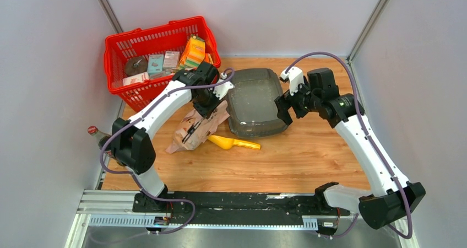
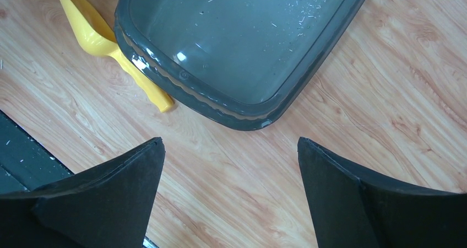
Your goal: Fill the litter box with clean litter
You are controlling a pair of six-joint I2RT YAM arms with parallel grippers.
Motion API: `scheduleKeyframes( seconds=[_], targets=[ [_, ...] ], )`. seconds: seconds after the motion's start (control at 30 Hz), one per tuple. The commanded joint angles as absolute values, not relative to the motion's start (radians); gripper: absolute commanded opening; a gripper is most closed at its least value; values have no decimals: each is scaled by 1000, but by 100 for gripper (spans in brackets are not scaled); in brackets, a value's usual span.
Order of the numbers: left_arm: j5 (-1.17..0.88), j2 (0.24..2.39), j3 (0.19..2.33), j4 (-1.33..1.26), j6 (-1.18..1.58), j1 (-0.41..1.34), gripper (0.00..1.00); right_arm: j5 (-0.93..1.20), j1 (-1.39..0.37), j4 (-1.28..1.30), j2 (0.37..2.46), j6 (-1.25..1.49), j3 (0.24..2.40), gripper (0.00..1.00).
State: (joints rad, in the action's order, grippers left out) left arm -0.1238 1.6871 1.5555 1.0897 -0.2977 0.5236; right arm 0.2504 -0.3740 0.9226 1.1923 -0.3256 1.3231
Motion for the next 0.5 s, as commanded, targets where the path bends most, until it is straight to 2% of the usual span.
scheduleKeyframes(
  seconds=[0.0, 0.03, 0.07, 0.23, 0.47],
  targets=[
    [-77, 1697, 1640, 1121, -247, 528, 11, 242, -370, 902, 1181, -298, 1333, 95],
    [-72, 1694, 1650, 1121, -241, 525, 2, 245, -370, 900, 1190, -301, 1333, 95],
    [-75, 1687, 1657, 1123, -224, 525, 0, 248, -370, 900, 1196, -302, 1336, 95],
    [-126, 1620, 1721, 1117, -94, 436, 0, 265, -370, 891, 1241, -307, 1368, 95],
    [-218, 1460, 1701, 1081, 319, 256, 0, 288, -371, 887, 1322, -296, 1422, 95]
  ],
)
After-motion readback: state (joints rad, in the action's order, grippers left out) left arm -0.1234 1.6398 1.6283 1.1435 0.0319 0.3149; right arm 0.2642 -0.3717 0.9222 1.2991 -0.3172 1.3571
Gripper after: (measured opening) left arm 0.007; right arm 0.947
